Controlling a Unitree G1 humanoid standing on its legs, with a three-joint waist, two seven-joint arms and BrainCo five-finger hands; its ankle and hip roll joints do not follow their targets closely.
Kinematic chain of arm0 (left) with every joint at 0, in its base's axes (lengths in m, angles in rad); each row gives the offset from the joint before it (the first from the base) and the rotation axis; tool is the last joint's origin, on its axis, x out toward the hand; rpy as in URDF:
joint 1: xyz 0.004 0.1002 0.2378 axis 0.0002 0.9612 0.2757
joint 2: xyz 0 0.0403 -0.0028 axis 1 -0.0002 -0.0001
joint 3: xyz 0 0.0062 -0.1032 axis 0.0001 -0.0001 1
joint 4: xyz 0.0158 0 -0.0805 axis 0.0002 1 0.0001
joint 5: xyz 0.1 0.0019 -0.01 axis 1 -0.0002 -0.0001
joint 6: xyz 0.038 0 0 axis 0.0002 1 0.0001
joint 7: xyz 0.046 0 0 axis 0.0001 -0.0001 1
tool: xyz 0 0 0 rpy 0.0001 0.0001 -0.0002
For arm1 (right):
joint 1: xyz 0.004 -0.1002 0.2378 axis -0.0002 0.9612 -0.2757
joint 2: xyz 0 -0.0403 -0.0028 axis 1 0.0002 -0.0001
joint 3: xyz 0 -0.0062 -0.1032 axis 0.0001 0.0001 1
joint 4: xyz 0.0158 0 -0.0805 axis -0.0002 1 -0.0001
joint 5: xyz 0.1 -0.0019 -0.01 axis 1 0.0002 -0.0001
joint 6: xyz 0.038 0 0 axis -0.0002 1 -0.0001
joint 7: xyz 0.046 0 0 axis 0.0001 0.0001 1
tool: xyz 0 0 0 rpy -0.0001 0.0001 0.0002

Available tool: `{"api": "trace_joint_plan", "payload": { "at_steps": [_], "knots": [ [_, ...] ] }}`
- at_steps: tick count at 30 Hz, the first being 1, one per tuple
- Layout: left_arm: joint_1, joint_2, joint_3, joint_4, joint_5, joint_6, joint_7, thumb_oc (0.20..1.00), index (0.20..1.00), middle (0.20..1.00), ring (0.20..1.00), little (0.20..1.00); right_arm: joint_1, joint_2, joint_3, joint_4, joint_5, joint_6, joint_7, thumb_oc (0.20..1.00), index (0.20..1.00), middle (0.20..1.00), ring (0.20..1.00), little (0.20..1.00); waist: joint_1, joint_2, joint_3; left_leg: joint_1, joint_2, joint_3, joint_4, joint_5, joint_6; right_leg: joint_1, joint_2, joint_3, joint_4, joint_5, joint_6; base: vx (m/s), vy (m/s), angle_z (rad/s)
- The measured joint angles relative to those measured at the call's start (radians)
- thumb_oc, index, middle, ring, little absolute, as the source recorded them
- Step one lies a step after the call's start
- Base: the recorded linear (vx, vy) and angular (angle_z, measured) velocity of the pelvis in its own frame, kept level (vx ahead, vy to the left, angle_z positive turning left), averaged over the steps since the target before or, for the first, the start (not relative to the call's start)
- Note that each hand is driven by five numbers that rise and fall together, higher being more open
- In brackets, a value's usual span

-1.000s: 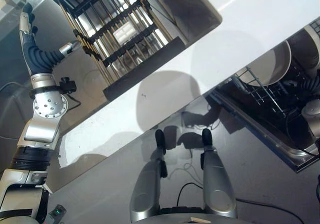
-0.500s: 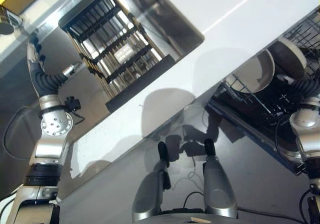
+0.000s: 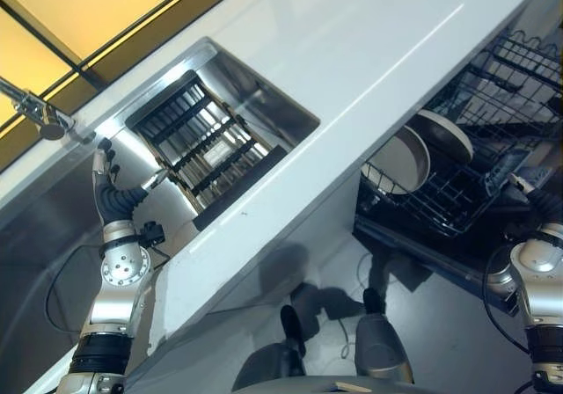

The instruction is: Pick up plates and place into dishwasher.

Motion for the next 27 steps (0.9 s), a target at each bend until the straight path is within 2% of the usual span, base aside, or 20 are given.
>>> {"api": "trace_joint_plan", "payload": {
  "at_steps": [5,8,9,15,22,27],
  "knots": [
    [-0.011,-0.007,-0.055,0.000,-0.001,-0.003,0.024,1.000,1.000,1.000,1.000,1.000,-0.019,-0.002,0.006,0.025,0.096,-0.006,-0.001,1.000,1.000,1.000,1.000,1.000,-0.024,0.044,0.011,-0.009,-0.047,0.046,-0.002,-0.006,0.028,-0.060,-0.040,0.045,0.040,-0.004,0.031,-0.09,0.217,-0.24],
    [-0.049,-0.025,-0.093,0.002,-0.001,-0.010,0.045,1.000,1.000,1.000,1.000,1.000,-0.059,-0.009,0.020,0.089,0.142,-0.016,-0.013,1.000,1.000,1.000,1.000,1.000,-0.028,0.086,0.039,-0.039,-0.071,0.060,0.007,-0.004,0.034,-0.102,-0.069,0.049,0.050,0.008,0.050,-0.07,0.159,-0.19],
    [-0.064,-0.036,-0.101,0.002,-0.002,-0.010,0.051,1.000,1.000,1.000,1.000,1.000,-0.067,-0.012,0.020,0.093,0.142,-0.042,-0.034,1.000,1.000,1.000,1.000,1.000,-0.030,0.097,0.054,-0.040,-0.076,0.061,0.007,-0.003,0.036,-0.105,-0.073,0.050,0.053,0.008,0.052,-0.09,0.123,-0.03],
    [-0.115,-0.022,-0.097,-0.008,-0.012,-0.020,0.085,1.000,1.000,1.000,1.000,1.000,-0.166,-0.053,0.031,0.125,0.156,-0.085,-0.080,1.000,1.000,1.000,1.000,1.000,-0.041,0.113,0.101,-0.075,-0.093,0.060,0.020,0.002,0.043,-0.150,-0.095,0.050,0.075,0.014,0.061,-0.07,0.057,-0.01],
    [-0.138,-0.012,-0.097,-0.027,-0.023,-0.021,0.104,1.000,1.000,1.000,1.000,1.000,-0.186,-0.090,0.055,0.132,0.117,-0.070,-0.184,1.000,1.000,1.000,1.000,1.000,-0.017,0.106,0.114,-0.111,-0.090,0.051,0.035,0.004,0.045,-0.173,-0.098,0.043,0.074,0.025,0.059,-0.03,-0.021,0.03],
    [-0.136,-0.011,-0.092,-0.044,-0.044,-0.034,0.108,1.000,1.000,1.000,1.000,1.000,-0.200,-0.092,0.066,0.080,0.032,-0.049,-0.195,1.000,1.000,1.000,1.000,1.000,-0.011,0.105,0.115,-0.122,-0.091,0.031,0.037,0.004,0.045,-0.167,-0.100,0.019,0.065,0.025,0.057,0.00,-0.044,0.11]
  ]
}}
